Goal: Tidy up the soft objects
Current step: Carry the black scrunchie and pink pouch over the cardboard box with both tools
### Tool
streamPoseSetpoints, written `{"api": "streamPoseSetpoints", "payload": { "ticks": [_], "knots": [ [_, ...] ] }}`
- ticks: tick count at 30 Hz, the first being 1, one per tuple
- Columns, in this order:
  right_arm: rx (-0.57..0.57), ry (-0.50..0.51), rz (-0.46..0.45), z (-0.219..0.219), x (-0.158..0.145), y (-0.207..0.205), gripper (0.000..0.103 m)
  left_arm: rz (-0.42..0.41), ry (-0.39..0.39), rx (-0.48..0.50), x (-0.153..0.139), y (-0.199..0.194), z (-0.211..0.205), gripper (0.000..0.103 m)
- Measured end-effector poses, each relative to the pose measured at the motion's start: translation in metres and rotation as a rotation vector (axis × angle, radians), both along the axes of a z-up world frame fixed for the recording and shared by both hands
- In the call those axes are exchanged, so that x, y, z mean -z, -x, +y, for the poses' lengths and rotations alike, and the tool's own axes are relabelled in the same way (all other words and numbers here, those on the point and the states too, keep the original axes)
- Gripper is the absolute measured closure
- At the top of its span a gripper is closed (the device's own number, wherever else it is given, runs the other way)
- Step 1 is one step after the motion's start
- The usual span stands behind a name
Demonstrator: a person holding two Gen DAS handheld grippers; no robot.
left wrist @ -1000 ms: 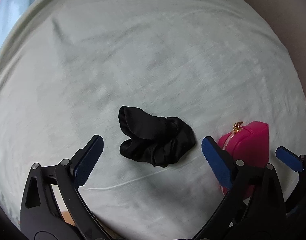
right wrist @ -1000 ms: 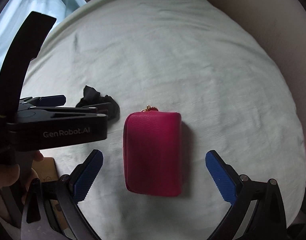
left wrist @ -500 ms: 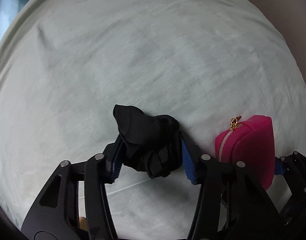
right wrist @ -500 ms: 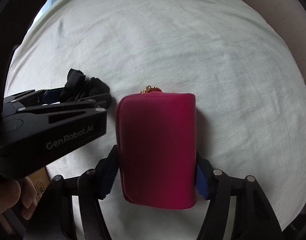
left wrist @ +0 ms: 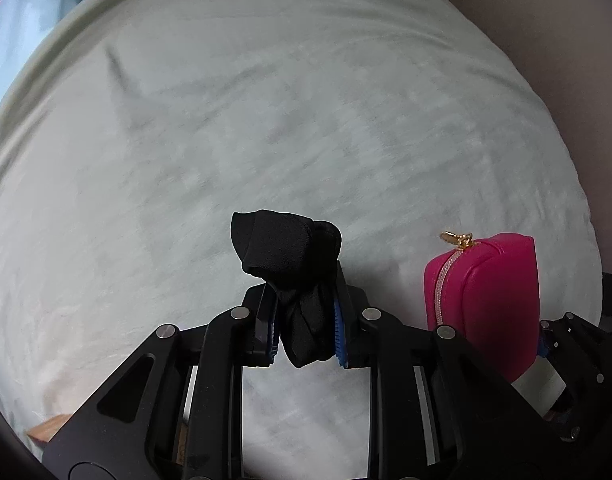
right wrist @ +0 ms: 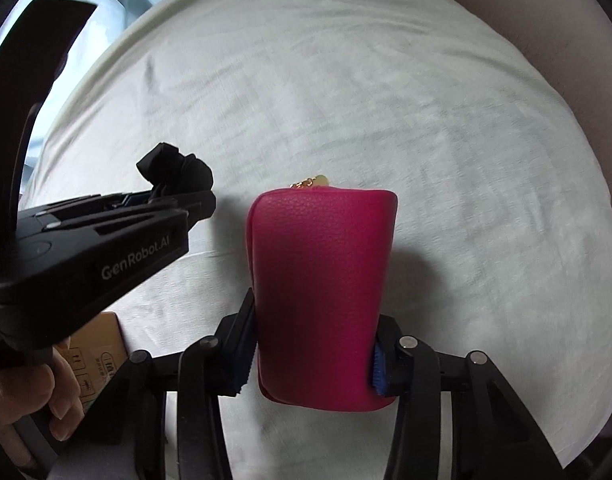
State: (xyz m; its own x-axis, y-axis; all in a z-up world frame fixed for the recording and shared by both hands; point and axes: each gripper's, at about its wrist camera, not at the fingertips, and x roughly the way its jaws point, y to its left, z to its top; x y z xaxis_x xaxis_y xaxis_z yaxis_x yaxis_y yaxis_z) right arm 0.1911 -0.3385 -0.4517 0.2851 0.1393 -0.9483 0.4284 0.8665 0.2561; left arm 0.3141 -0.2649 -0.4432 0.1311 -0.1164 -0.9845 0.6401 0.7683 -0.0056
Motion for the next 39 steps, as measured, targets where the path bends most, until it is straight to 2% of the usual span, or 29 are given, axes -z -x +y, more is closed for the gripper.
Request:
{"api": "streamPoseSetpoints", "payload": {
  "ticks": [13, 20, 28, 33, 39],
  "knots": [
    [-0.016, 0.025, -0.164, -0.005, -0.091, 0.048, 0.063, -0.115, 0.089, -0.109, -0.101, 0.062, 0.012, 0.085],
    [-0.094, 0.060, -0.269, 0.007, -0.162, 0.067, 0.063, -0.201, 0.156, -0.169, -0.172, 0.104, 0.051, 0.085],
    [-0.239, 0.093, -0.356, 0.061, -0.230, 0.077, 0.063, -0.267, 0.222, -0.292, -0.241, 0.134, 0.134, 0.085],
    [-0.326, 0.084, -0.400, 0.111, -0.265, 0.084, 0.063, -0.299, 0.241, -0.375, -0.264, 0.145, 0.210, 0.085],
    [-0.406, 0.064, -0.423, 0.182, -0.279, 0.077, 0.063, -0.314, 0.231, -0.463, -0.272, 0.148, 0.310, 0.085]
  ]
}}
